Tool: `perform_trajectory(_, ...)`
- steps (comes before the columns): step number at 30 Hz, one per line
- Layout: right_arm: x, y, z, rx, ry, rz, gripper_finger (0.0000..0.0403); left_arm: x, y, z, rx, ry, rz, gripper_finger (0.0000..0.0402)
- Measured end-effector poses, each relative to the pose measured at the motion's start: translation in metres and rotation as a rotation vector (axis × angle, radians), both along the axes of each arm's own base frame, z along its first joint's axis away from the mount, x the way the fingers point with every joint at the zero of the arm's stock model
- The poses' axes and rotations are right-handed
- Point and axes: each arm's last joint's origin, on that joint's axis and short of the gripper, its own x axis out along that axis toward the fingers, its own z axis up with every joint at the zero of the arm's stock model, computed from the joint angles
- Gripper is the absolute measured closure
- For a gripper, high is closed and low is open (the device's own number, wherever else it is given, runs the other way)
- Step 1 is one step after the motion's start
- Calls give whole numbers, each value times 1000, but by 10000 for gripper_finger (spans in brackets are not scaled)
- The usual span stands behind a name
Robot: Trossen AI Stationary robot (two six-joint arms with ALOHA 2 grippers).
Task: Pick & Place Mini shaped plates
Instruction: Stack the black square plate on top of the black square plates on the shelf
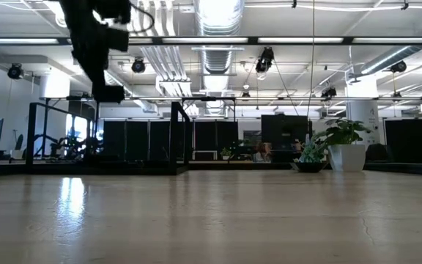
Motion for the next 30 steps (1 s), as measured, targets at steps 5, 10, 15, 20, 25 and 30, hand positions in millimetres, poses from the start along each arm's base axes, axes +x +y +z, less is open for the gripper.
perform_trajectory(5,-12,1,7,19,9,-15,282,7,17,-35,5,-25,-3,401)
perform_trajectory(10,-21,1,14,28,-10,-24,279,8,33,-65,-25,8,3,401)
perform_trajectory(15,-24,1,17,27,-18,-23,280,6,44,-89,-59,62,15,402)
perform_trajectory(20,-24,1,17,26,-18,-23,287,8,51,-101,-63,53,3,402)
perform_trajectory(25,-24,1,17,26,-18,-23,292,15,57,-110,-56,33,-9,402)
perform_trajectory(30,-24,1,17,26,-18,-23,293,18,60,-120,-86,69,-8,401)
